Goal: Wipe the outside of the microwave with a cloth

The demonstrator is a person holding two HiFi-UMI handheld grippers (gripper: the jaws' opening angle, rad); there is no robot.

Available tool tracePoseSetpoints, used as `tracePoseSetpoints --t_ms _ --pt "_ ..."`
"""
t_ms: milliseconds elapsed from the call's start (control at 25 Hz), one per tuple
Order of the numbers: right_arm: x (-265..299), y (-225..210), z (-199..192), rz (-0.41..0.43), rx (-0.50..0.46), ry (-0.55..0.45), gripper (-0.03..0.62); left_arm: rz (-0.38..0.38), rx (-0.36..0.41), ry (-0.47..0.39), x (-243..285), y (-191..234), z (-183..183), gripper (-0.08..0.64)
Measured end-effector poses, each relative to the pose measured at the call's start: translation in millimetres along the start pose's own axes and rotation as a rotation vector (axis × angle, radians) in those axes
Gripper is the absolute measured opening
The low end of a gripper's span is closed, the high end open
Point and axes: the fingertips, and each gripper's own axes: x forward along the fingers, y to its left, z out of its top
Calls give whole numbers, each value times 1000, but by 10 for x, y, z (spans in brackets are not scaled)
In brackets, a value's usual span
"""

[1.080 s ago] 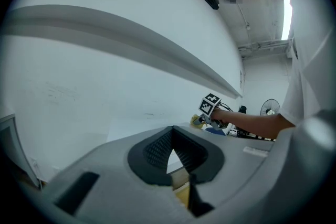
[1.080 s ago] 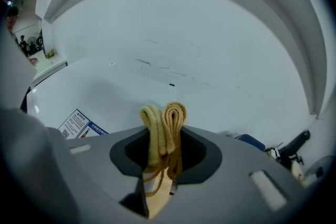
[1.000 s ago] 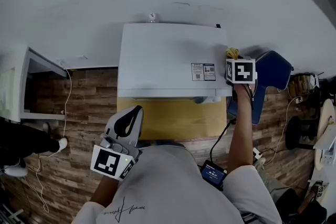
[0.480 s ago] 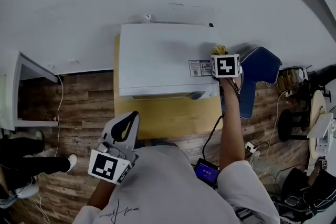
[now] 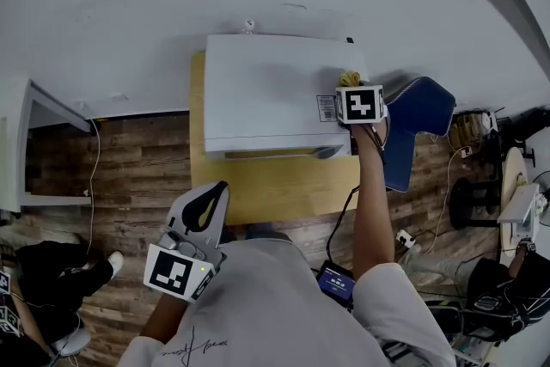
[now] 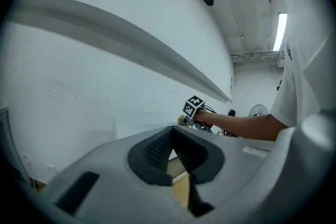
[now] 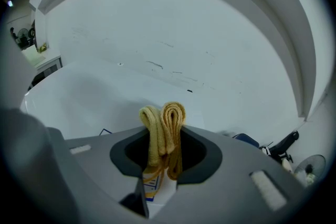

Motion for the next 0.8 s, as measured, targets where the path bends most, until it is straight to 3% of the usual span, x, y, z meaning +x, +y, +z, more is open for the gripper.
tracePoseSetpoints --t_ms 800 --pt "-152 960 334 35 -59 -14 121 -35 17 -3 -448 180 -34 2"
